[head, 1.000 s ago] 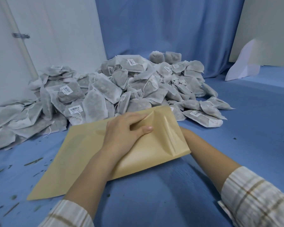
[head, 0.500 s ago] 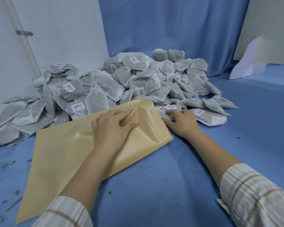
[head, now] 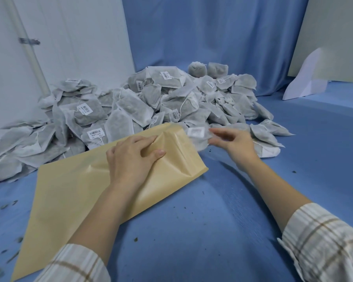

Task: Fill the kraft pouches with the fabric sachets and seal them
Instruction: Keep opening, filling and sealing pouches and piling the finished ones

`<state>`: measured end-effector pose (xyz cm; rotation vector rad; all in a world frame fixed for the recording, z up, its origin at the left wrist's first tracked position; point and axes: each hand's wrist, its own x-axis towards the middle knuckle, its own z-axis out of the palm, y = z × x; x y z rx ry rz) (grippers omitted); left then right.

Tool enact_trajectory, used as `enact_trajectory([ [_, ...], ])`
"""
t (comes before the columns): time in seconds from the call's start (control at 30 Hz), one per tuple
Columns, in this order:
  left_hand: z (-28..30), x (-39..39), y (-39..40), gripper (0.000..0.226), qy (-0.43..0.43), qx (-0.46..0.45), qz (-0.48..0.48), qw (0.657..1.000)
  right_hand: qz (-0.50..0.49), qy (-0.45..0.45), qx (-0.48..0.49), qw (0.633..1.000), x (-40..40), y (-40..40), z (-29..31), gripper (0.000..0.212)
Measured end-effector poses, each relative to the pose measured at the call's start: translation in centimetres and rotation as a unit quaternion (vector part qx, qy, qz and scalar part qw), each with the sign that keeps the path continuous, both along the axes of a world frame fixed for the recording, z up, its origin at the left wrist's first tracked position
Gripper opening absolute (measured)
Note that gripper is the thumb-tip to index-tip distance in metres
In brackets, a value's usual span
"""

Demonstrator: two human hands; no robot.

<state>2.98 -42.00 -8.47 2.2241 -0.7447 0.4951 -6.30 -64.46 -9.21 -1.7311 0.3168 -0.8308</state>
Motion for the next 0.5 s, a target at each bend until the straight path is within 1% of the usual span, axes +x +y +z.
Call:
enact_trajectory([
  [0.03, 0.1, -0.3, -0.2, 0.037, 0.0, -0.004, -0.022, 1.0, 0.044, 0.025, -0.015, 0.999, 0.0, 1.1, 0.4, 0.035],
  [0.1, 0.2, -1.4, -0.9, 0.035, -0.011, -0.011, -0.086, 0.996, 0.113, 0.088, -0.032, 0.989, 0.6, 3.3, 1.1, 0.02],
  [0.17, 0.3, -2.4, -1.7, 0.034, -0.042, -0.01, -0.132, 0.99, 0.143, 0.161, -0.01, 0.976, 1.1, 4.8, 2.1, 0.023],
  [0.23, 0.4, -2.8, -2.0, 0.033, -0.051, -0.015, -0.145, 0.988, 0.176, 0.228, 0.005, 0.958, 0.7, 5.3, 2.7, 0.018],
  [0.27, 0.5, -2.7, -2.0, 0.032, -0.042, -0.016, -0.148, 0.988, 0.193, 0.24, -0.001, 0.951, 0.3, 5.2, 2.7, 0.018],
  [0.3, 0.5, -2.6, -1.9, 0.032, -0.033, -0.014, -0.148, 0.988, 0.195, 0.224, -0.013, 0.955, 0.0, 5.0, 2.5, 0.022],
  [0.33, 0.5, -2.5, -1.8, 0.032, -0.028, -0.01, -0.144, 0.989, 0.174, 0.189, -0.019, 0.966, -0.2, 4.5, 2.3, 0.028],
  [0.37, 0.6, -2.4, -1.7, 0.032, -0.026, -0.005, -0.138, 0.99, 0.12, 0.149, -0.041, 0.981, -0.3, 4.0, 2.0, 0.029],
  [0.4, 0.6, -2.4, -1.7, 0.033, -0.028, -0.001, -0.13, 0.991, 0.037, 0.12, -0.088, 0.988, 0.0, 3.1, 1.4, 0.024],
  [0.43, 0.6, -2.4, -1.7, 0.033, -0.029, 0.003, -0.124, 0.992, -0.069, 0.127, -0.172, 0.974, 0.1, 2.1, 1.1, 0.019],
  [0.47, 0.6, -2.4, -1.6, 0.034, -0.03, 0.005, -0.12, 0.992, -0.168, 0.181, -0.279, 0.928, 0.4, 1.0, 0.7, 0.023],
  [0.5, 0.6, -2.3, -1.6, 0.034, -0.029, 0.007, -0.119, 0.992, -0.233, 0.263, -0.372, 0.859, 0.4, -0.1, 0.1, 0.031],
])
